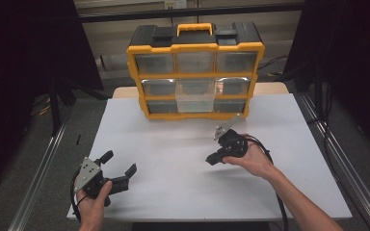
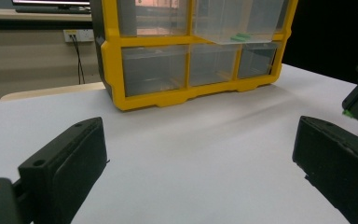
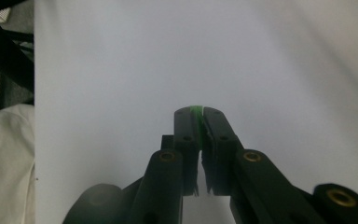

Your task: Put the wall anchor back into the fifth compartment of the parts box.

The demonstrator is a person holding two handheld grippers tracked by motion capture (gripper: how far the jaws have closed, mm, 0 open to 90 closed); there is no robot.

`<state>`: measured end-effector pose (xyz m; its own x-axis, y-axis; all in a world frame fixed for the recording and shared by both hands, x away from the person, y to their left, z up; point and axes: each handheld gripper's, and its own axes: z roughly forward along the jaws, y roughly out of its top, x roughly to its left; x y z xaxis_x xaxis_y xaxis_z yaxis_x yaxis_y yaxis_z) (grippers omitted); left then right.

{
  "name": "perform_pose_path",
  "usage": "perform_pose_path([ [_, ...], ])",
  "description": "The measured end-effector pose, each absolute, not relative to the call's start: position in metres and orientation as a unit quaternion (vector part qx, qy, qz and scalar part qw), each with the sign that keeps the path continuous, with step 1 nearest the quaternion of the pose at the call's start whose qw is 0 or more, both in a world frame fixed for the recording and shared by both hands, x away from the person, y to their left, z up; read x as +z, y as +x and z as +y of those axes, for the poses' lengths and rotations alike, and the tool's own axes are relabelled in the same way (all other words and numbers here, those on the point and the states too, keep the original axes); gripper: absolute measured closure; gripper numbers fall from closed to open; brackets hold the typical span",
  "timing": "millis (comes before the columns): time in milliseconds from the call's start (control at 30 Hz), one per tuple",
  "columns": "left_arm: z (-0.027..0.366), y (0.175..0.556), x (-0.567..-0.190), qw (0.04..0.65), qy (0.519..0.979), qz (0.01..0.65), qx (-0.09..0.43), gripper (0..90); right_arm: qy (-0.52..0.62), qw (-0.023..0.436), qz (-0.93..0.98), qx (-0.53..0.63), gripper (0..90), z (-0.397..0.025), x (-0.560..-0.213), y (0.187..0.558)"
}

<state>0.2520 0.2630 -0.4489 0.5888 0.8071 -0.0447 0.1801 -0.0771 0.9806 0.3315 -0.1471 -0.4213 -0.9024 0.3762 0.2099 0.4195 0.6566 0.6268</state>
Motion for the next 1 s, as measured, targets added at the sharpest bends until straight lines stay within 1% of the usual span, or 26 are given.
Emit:
perform_pose_path([
  [100,0.263,0.252,-0.449,0.577,0.678,0.366,0.272,3.0,-0.212,0.030,-0.897,-0.386,84.7,-0.151,-0.412,0.330],
  [267,0.266,0.251,-0.448,0.573,0.684,0.360,0.274,3.0,-0.210,0.017,-0.895,-0.393,84.7,-0.153,-0.402,0.330],
  [367,0.264,0.251,-0.449,0.578,0.678,0.363,0.272,3.0,-0.213,0.012,-0.889,-0.406,84.7,-0.155,-0.391,0.333],
  [467,0.264,0.250,-0.448,0.573,0.681,0.363,0.274,3.0,-0.217,-0.001,-0.885,-0.413,84.7,-0.157,-0.379,0.335],
  [567,0.263,0.251,-0.448,0.584,0.674,0.361,0.271,3.0,-0.217,-0.011,-0.880,-0.423,84.7,-0.157,-0.368,0.339],
  [667,0.266,0.251,-0.448,0.578,0.684,0.354,0.271,3.0,-0.212,-0.021,-0.878,-0.428,84.7,-0.157,-0.357,0.345],
  [733,0.266,0.251,-0.448,0.573,0.684,0.354,0.280,3.1,-0.207,-0.028,-0.876,-0.434,84.7,-0.158,-0.348,0.349],
  [833,0.264,0.251,-0.448,0.584,0.675,0.360,0.271,3.0,-0.199,-0.041,-0.874,-0.442,84.7,-0.158,-0.332,0.355],
  [1000,0.263,0.251,-0.449,0.575,0.683,0.356,0.275,3.0,-0.182,-0.066,-0.873,-0.448,84.7,-0.156,-0.307,0.364],
])
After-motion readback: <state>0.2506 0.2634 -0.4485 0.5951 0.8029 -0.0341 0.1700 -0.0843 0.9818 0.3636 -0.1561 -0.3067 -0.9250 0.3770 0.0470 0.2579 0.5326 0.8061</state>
